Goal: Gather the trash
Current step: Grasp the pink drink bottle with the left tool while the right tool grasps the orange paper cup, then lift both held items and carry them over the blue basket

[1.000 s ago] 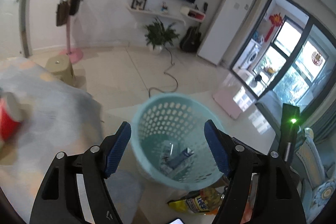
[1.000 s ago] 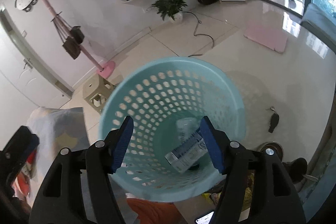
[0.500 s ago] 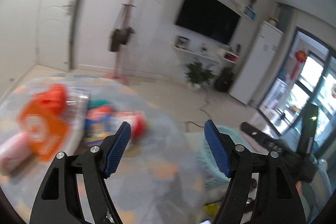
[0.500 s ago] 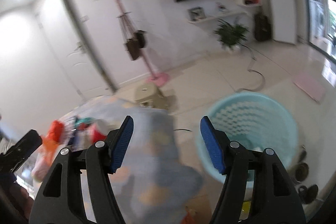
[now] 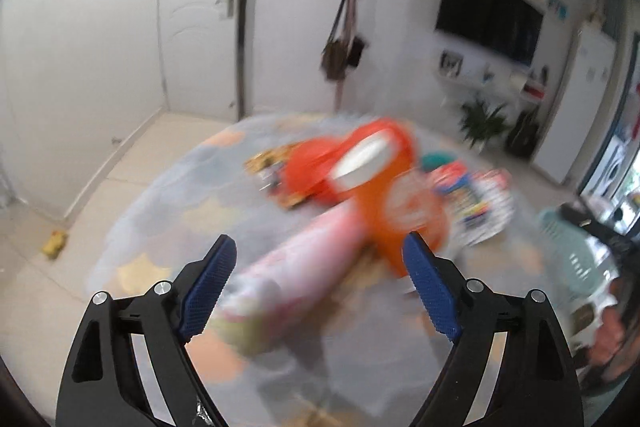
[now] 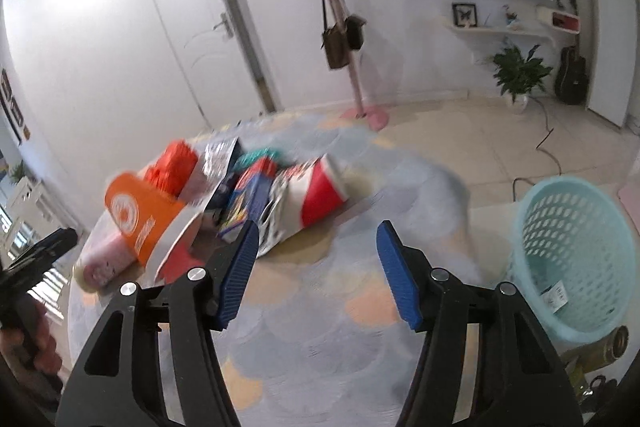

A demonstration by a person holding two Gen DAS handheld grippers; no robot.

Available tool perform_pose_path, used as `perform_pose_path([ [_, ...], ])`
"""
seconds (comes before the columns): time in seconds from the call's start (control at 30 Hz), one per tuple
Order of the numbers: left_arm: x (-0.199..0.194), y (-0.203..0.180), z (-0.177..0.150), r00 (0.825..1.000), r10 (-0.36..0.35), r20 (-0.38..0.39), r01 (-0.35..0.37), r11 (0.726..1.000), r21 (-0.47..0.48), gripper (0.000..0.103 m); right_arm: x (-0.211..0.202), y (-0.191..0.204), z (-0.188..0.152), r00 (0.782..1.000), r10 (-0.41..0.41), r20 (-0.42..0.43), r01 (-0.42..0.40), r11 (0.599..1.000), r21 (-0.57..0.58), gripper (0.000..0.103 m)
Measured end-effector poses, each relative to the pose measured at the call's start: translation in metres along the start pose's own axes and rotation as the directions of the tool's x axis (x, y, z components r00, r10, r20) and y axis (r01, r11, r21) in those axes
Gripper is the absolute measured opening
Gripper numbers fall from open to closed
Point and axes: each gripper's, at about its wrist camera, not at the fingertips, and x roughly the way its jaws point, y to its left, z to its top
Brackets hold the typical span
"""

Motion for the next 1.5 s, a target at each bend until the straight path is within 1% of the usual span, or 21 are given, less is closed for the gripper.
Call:
perform_pose_path([
  [0.1, 0.02, 0.023, -0.001, 0.996, -0.048, -0.07, 0.046, 0.999, -0.02, 0.083, 0.007, 0.006, -0.003, 1.0, 0.013, -0.029, -0.013, 1.0, -0.005, 0.058],
  [0.17, 0.032, 0.024, 0.001, 0.991, -0.066, -0.12, 0.065, 0.998, -0.014, 0.083, 0.008, 0.008, -0.002, 0.999, 0.012, -0.038, -0.012, 1.0, -0.013, 0.058],
  [0.2, 0.035, 0.031, -0.006, 0.988, -0.079, -0.134, 0.078, 0.997, -0.01, 0.083, 0.008, 0.009, -0.002, 0.999, 0.011, -0.039, -0.012, 1.0, -0.017, 0.058],
  [0.3, 0.042, 0.029, -0.01, 0.981, -0.101, -0.168, 0.099, 0.995, -0.02, 0.081, 0.012, 0.015, -0.002, 0.999, 0.009, -0.047, -0.011, 0.999, -0.03, 0.058],
  [0.37, 0.043, 0.027, -0.014, 0.967, -0.141, -0.211, 0.132, 0.99, -0.056, 0.07, 0.014, 0.019, -0.003, 0.999, 0.012, -0.05, -0.014, 0.999, -0.037, 0.058],
  [0.4, 0.042, 0.025, -0.017, 0.954, -0.181, -0.239, 0.166, 0.983, -0.082, 0.069, 0.015, 0.021, -0.003, 0.998, 0.015, -0.053, -0.017, 0.999, -0.042, 0.058],
  [0.47, 0.037, 0.016, -0.02, 0.939, -0.232, -0.256, 0.218, 0.973, -0.081, 0.068, 0.017, 0.025, -0.003, 0.998, 0.023, -0.058, -0.026, 0.998, -0.051, 0.058],
  [0.57, 0.039, 0.0, -0.02, 0.942, -0.206, -0.265, 0.202, 0.978, -0.042, 0.068, 0.022, 0.036, -0.002, 0.997, 0.038, -0.063, -0.043, 0.995, -0.085, 0.058],
  [0.6, 0.043, -0.003, -0.017, 0.942, -0.202, -0.268, 0.2, 0.979, -0.036, 0.068, 0.025, 0.042, 0.0, 0.996, 0.049, -0.068, -0.056, 0.993, -0.1, 0.058],
  [0.67, 0.055, -0.008, -0.014, 0.945, -0.166, -0.281, 0.168, 0.986, -0.015, 0.068, 0.027, 0.056, 0.003, 0.994, 0.085, -0.069, -0.093, 0.987, -0.132, 0.058],
  [0.73, 0.068, -0.012, -0.012, 0.942, -0.153, -0.298, 0.16, 0.987, -0.001, 0.067, 0.028, 0.067, 0.006, 0.993, 0.104, -0.063, -0.113, 0.98, -0.163, 0.058],
  [0.8, 0.075, -0.013, -0.01, 0.942, -0.151, -0.301, 0.158, 0.987, 0.0, 0.065, 0.032, 0.079, 0.008, 0.989, 0.13, -0.07, -0.142, 0.971, -0.195, 0.058],
  [0.83, 0.078, -0.013, -0.011, 0.942, -0.144, -0.302, 0.151, 0.988, 0.0, 0.06, 0.033, 0.084, 0.009, 0.987, 0.141, -0.076, -0.154, 0.966, -0.206, 0.058],
  [0.87, 0.081, -0.014, -0.012, 0.944, -0.13, -0.303, 0.137, 0.99, 0.005, 0.046, 0.035, 0.089, 0.01, 0.985, 0.152, -0.081, -0.166, 0.963, -0.215, 0.058],
  [1.0, 0.074, -0.013, -0.024, 0.941, -0.184, -0.284, 0.184, 0.983, -0.027, 0.047, 0.043, 0.102, 0.015, 0.981, 0.168, -0.093, -0.186, 0.954, -0.236, 0.058],
  [1.07, 0.068, -0.012, -0.029, 0.942, -0.192, -0.276, 0.188, 0.981, -0.041, 0.047, 0.048, 0.109, 0.018, 0.98, 0.173, -0.099, -0.193, 0.948, -0.254, 0.059],
  [1.23, 0.048, 0.004, -0.04, 0.948, -0.225, -0.227, 0.2, 0.971, -0.128, 0.047, 0.069, 0.122, 0.02, 0.976, 0.178, -0.129, -0.208, 0.935, -0.286, 0.064],
  [1.3, 0.04, 0.012, -0.042, 0.954, -0.226, -0.198, 0.198, 0.968, -0.153, 0.047, 0.08, 0.127, 0.021, 0.973, 0.183, -0.143, -0.218, 0.931, -0.293, 0.065],
  [1.37, 0.036, 0.019, -0.043, 0.956, -0.231, -0.182, 0.198, 0.964, -0.179, 0.047, 0.091, 0.131, 0.02, 0.966, 0.198, -0.168, -0.241, 0.922, -0.302, 0.074],
  [1.47, 0.031, 0.027, -0.049, 0.956, -0.241, -0.165, 0.202, 0.954, -0.223, 0.047, 0.101, 0.136, 0.02, 0.96, 0.219, -0.177, -0.264, 0.916, -0.301, 0.079],
  [1.5, 0.03, 0.029, -0.05, 0.957, -0.242, -0.158, 0.204, 0.953, -0.226, 0.047, 0.105, 0.137, 0.019, 0.951, 0.239, -0.194, -0.288, 0.913, -0.289, 0.079],
])
